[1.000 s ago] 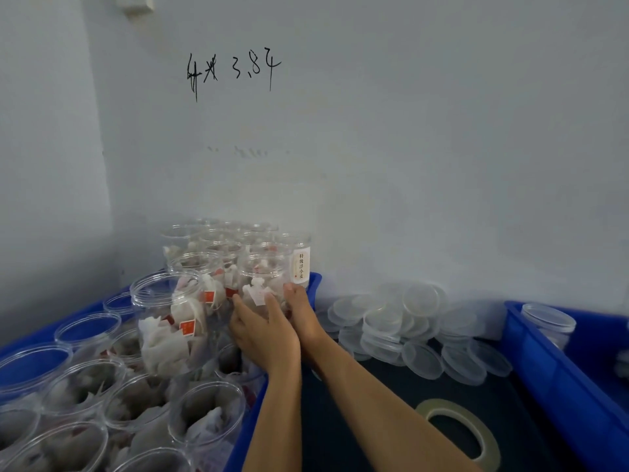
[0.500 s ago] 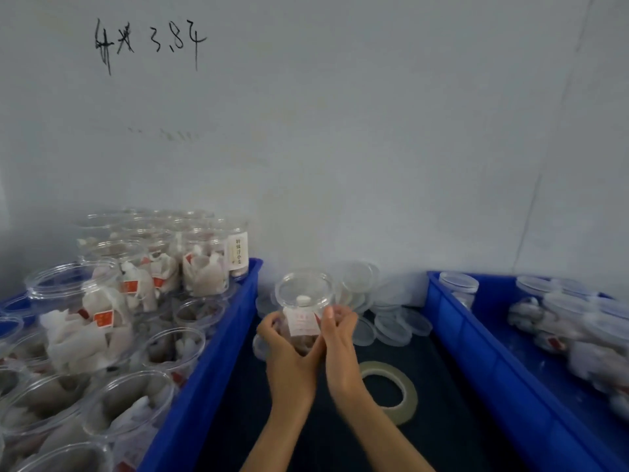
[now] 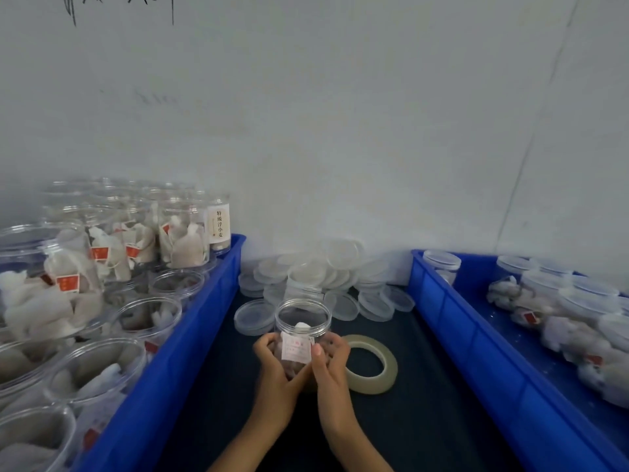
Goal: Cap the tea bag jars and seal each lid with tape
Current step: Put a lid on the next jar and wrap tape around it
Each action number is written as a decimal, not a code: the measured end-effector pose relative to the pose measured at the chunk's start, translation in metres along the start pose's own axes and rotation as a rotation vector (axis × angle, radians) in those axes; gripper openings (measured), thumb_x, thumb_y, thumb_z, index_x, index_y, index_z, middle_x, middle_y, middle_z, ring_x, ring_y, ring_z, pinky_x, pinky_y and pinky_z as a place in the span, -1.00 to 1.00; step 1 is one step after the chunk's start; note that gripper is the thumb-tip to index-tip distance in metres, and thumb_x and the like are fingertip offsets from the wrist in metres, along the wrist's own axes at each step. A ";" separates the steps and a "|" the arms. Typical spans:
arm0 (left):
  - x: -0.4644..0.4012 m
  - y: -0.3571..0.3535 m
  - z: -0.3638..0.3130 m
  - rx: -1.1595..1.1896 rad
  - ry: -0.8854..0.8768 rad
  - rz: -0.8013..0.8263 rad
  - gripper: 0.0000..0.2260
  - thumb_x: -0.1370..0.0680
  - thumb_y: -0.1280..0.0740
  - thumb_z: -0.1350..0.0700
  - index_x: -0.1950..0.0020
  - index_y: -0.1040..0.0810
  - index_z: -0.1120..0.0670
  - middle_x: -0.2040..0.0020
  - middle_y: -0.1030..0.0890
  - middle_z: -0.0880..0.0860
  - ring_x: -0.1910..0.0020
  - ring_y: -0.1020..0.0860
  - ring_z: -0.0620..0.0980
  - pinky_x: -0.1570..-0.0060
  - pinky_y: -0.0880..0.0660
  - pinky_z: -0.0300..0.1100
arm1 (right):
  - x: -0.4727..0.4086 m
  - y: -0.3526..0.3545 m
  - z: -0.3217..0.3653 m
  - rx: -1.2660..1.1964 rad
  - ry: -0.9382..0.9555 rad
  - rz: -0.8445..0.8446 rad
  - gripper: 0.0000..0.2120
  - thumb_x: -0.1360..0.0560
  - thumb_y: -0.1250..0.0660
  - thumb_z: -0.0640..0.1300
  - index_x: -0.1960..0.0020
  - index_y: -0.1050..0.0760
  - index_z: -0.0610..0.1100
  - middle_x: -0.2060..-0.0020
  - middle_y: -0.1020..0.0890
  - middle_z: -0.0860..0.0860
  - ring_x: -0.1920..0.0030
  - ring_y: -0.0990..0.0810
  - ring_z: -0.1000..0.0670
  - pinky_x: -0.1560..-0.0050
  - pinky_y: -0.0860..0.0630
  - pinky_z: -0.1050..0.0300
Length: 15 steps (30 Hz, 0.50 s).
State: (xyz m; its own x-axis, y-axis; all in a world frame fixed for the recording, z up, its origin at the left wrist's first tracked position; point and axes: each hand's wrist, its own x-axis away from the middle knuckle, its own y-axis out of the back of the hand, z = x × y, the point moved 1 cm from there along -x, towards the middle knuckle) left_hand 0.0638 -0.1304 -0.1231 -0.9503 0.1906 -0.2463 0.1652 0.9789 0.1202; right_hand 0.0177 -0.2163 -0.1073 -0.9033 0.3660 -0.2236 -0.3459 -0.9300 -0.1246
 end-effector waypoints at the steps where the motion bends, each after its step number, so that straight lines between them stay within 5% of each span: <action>1: 0.000 0.000 0.002 0.009 0.007 0.008 -0.39 -0.44 -0.49 0.13 -0.26 -0.12 -0.04 -0.06 -0.44 -0.19 0.02 -0.54 -0.29 0.21 -0.50 -0.45 | -0.001 0.001 -0.003 -0.005 -0.001 0.001 -0.70 -0.62 -0.15 -0.16 -0.33 -0.22 -0.08 -0.19 -0.50 -0.07 -0.16 -0.58 0.03 -0.19 -0.54 0.06; 6: -0.002 0.001 0.009 0.033 0.012 0.031 -0.35 -0.40 -0.53 0.15 -0.24 -0.13 -0.08 -0.08 -0.43 -0.20 0.04 -0.51 -0.35 0.20 -0.48 -0.49 | 0.001 0.006 -0.016 -0.012 -0.008 0.016 -0.69 -0.61 -0.17 -0.19 -0.31 -0.21 -0.03 -0.18 -0.47 0.04 -0.04 -0.58 0.28 0.05 -0.53 0.33; 9: -0.002 0.002 0.011 0.016 0.002 0.043 -0.27 -0.33 -0.59 0.17 -0.22 -0.13 -0.09 -0.07 -0.41 -0.21 0.08 -0.54 -0.43 0.22 -0.46 -0.51 | -0.011 0.006 -0.014 0.015 -0.017 -0.038 -0.74 -0.63 -0.11 -0.26 -0.31 -0.30 -0.19 -0.02 -0.54 -0.02 -0.08 -0.61 0.04 0.21 -0.50 0.43; 11: -0.003 0.002 0.011 0.025 0.004 0.043 -0.24 -0.29 -0.61 0.19 -0.21 -0.13 -0.09 -0.07 -0.42 -0.19 0.08 -0.52 -0.48 0.22 -0.45 -0.52 | -0.022 0.009 -0.012 -0.028 -0.066 -0.162 -0.79 -0.65 -0.06 -0.26 -0.20 -0.41 -0.29 0.16 -0.57 -0.12 0.07 -0.62 -0.11 0.34 -0.50 0.38; 15: -0.005 0.003 0.012 0.021 -0.030 0.043 -0.27 -0.27 -0.61 0.22 -0.15 -0.16 -0.10 -0.08 -0.44 -0.16 0.08 -0.56 -0.40 0.21 -0.45 -0.52 | -0.043 0.023 -0.004 0.030 -0.002 -0.297 -0.95 -0.62 -0.18 -0.16 -0.02 -0.40 -0.06 0.07 -0.56 -0.09 0.09 -0.56 -0.02 0.13 -0.46 0.20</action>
State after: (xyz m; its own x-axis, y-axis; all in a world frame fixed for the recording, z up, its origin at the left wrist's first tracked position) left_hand 0.0720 -0.1274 -0.1332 -0.9338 0.2343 -0.2702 0.2117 0.9711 0.1106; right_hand 0.0494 -0.2534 -0.1042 -0.7617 0.6224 -0.1798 -0.6026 -0.7826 -0.1561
